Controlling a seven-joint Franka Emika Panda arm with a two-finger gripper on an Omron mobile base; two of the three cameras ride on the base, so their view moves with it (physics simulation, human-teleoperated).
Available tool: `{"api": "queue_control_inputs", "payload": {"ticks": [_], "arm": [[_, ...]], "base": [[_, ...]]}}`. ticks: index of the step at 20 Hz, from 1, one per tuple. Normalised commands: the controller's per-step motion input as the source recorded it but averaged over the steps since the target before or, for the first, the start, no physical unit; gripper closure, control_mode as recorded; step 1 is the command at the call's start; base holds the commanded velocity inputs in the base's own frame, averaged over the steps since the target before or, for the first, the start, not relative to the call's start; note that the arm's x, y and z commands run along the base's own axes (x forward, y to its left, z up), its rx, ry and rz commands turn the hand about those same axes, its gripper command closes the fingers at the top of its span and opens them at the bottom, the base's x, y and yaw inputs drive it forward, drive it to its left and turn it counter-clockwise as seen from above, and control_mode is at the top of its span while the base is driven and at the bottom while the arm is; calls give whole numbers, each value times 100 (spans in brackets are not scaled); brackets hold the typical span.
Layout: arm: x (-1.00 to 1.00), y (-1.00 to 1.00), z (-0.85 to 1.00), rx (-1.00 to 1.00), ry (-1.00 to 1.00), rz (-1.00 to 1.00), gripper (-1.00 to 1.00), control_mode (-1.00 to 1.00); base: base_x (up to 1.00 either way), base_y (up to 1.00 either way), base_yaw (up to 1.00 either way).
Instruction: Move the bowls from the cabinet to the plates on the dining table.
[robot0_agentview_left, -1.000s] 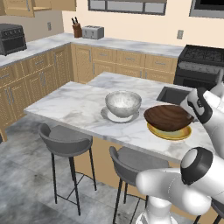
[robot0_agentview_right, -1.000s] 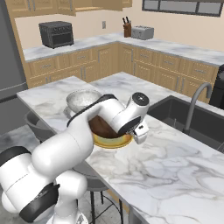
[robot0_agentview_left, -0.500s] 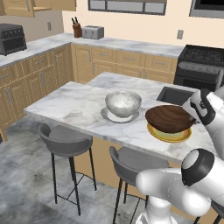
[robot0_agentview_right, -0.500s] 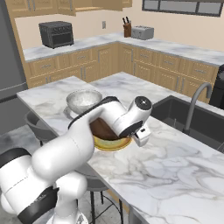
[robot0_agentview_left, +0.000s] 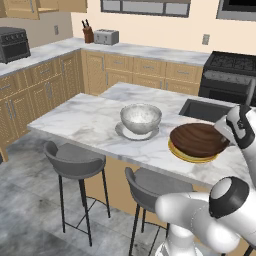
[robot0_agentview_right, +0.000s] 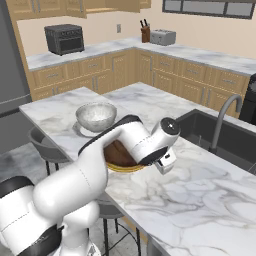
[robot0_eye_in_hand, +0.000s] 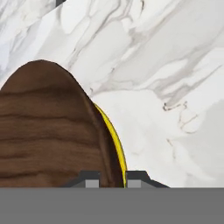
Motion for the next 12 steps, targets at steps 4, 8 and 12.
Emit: {"api": "queue_control_inputs", "payload": {"ticks": [4,8,12], "arm": [[8,12,-13,1,-5,1,100,-100],[17,8,-12,1,-3,1,100,-100],[18,2,-13,0,-1,1,100,-100]], "base": [[0,0,0],[0,0,0],[0,0,0]]}}
